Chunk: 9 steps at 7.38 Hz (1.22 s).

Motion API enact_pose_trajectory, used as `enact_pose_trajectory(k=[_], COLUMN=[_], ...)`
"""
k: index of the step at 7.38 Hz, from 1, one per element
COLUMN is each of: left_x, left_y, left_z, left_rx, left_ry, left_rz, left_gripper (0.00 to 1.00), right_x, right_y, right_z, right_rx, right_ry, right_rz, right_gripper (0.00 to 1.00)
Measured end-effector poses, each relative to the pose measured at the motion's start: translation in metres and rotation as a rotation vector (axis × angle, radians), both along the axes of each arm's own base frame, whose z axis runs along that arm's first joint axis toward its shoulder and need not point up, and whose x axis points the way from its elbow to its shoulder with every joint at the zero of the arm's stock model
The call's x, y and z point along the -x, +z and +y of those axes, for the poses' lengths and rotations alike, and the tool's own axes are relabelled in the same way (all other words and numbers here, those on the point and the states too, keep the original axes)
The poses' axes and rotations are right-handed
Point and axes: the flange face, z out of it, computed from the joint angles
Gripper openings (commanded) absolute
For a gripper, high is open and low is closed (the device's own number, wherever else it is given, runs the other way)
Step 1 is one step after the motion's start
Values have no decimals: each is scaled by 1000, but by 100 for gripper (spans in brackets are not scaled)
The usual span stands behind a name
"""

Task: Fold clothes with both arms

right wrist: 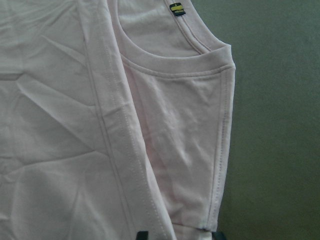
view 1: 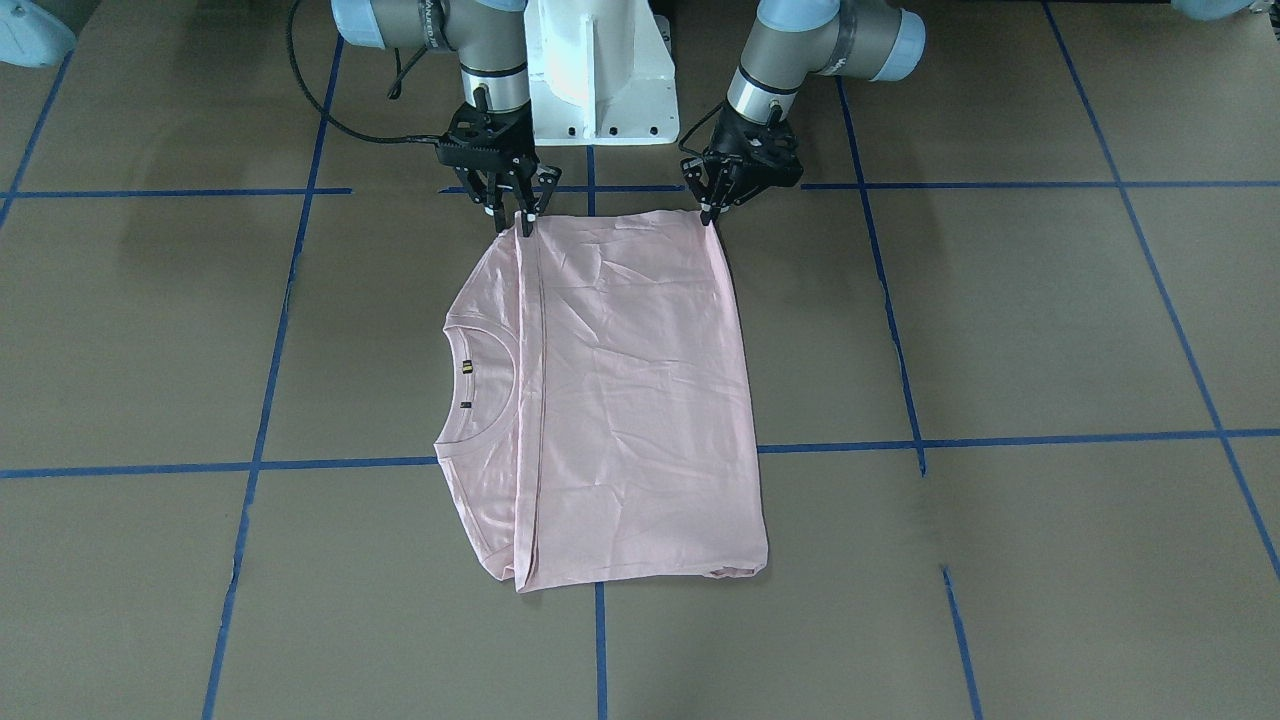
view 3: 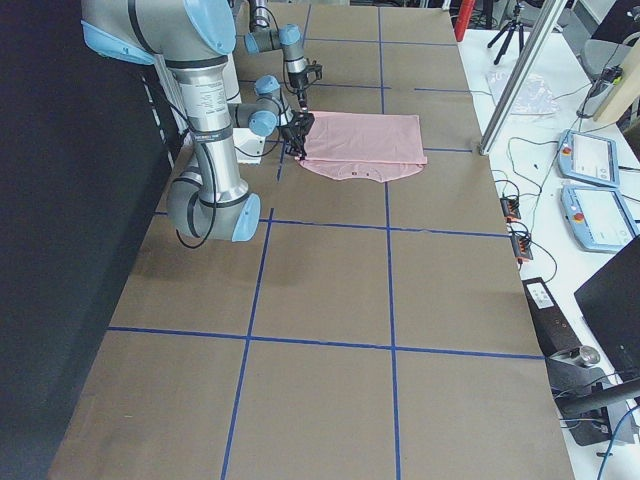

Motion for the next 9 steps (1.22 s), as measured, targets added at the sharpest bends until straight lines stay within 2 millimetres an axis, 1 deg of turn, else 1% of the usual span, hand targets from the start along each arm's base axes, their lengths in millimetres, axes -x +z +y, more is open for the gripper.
enact_pose_trajectory(k=[3,4,8,9], left_x=[0,0,0,1], left_y=[1,2,0,1], left_z=[-1,-1,-1,-1], left_rx=[0,0,0,0], left_ry=[-2,-2,-2,-2], left_rz=[-2,-3,-1,-1], left_gripper=[0,0,0,0], right_x=[4,5,9,9], right_y=[3,4,9,9], right_z=[5,7,7,6], right_rx=[0,-1,-11,-16], right_ry=[-8,-11,-7,-7], right_rz=[15,18,32,35], right_gripper=[55,53,55,50])
